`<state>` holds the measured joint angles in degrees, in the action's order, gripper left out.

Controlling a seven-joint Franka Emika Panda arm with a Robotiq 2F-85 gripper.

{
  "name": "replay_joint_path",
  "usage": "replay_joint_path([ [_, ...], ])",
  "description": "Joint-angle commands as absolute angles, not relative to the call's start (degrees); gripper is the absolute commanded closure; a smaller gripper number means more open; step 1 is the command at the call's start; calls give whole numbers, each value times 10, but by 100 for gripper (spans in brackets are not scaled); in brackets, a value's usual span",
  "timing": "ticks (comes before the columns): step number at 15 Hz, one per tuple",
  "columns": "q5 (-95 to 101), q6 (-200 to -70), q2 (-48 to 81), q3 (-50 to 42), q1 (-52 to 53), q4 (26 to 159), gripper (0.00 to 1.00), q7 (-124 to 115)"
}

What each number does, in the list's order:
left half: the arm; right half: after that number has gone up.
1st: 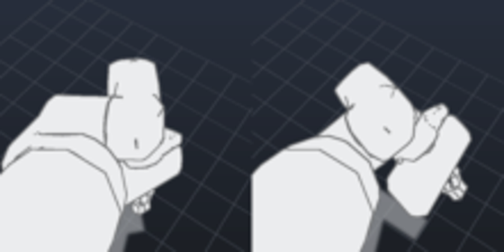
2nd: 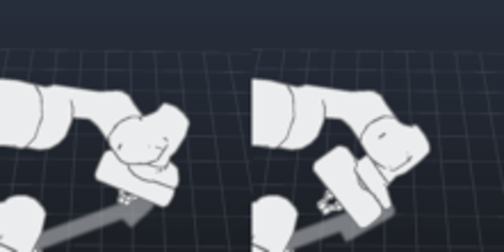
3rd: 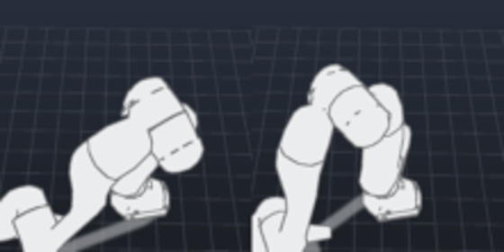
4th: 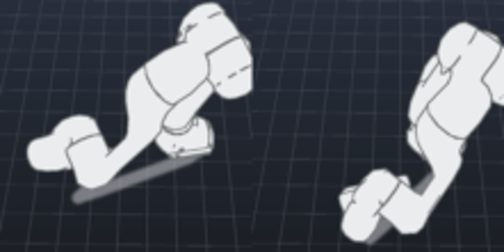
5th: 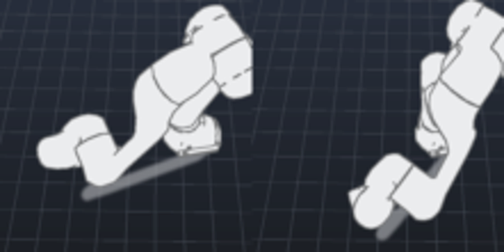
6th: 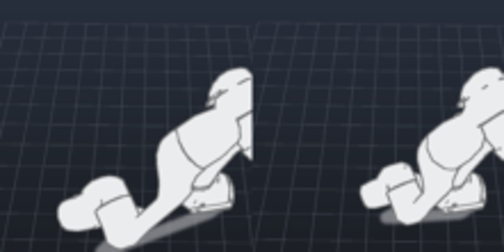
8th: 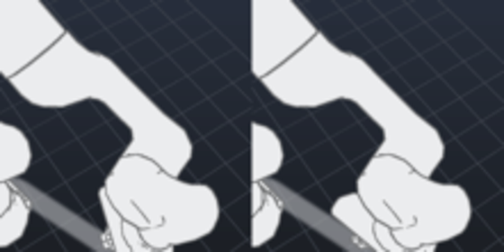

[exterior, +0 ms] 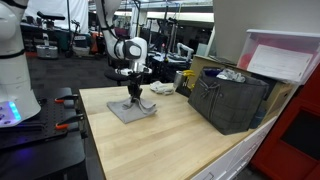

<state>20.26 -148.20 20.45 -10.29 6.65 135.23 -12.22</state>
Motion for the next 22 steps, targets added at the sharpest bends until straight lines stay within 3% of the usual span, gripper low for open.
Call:
replay_joint_path([
  [1,207,-1483,147,-82,65,1406,98,-119],
  [13,207,-1486,120,-14,81,1453,98,-126],
  [14,208,-1485,121,-12,85,1455,67,-126],
  [16,207,-1483,120,-6,89,1458,61,-124],
  [22,167,-1483,110,-1,70,1439,15,-100],
])
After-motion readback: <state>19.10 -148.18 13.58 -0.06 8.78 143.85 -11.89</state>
